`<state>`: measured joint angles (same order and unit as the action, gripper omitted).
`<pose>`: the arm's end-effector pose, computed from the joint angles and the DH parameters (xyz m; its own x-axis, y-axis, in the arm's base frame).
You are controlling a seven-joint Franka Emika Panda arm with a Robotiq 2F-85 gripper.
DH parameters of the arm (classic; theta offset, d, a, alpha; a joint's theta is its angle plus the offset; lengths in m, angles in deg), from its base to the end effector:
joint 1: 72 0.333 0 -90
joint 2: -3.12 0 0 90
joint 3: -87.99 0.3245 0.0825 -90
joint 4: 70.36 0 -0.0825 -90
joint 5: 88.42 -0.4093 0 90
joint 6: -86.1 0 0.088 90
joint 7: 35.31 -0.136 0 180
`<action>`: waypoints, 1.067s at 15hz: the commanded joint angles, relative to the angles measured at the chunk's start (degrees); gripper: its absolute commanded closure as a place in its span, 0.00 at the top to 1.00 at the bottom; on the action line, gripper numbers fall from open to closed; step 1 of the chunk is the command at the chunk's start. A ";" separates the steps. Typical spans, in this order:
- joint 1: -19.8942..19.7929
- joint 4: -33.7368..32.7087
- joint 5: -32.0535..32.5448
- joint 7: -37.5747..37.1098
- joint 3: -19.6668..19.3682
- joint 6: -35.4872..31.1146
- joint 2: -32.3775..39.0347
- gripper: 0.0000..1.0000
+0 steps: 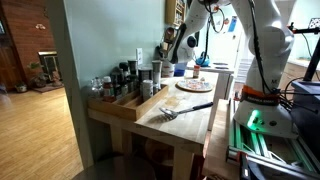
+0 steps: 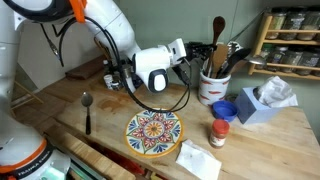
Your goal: Put the wooden spoon in the utensil holder
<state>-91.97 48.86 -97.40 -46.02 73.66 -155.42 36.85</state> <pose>0.5333 -0.3638 0.3266 -0.0816 -0.0922 0.9924 -0.6362 -0.7616 -0.1231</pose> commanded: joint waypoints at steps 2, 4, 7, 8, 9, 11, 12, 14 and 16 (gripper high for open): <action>-1.10 1.30 -0.06 0.12 1.73 -1.30 2.39 0.05; -1.22 2.76 0.55 -0.06 2.07 -1.30 2.85 0.05; -1.31 3.27 0.79 -0.15 2.30 -0.83 3.23 0.05; -1.36 3.34 0.92 -0.23 2.33 -0.93 3.07 0.05; -1.39 3.36 0.85 -0.25 2.34 -0.99 3.00 0.05; -1.59 3.53 1.20 -0.39 2.29 -0.93 2.26 0.36; -1.71 3.64 1.44 -0.40 2.18 -0.94 1.77 0.45; -2.07 3.95 1.96 -0.38 1.87 -0.96 0.45 0.59; -2.57 4.46 2.86 -0.61 1.68 -0.94 -1.36 0.73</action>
<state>-93.06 50.88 -96.86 -46.12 75.17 -155.45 38.67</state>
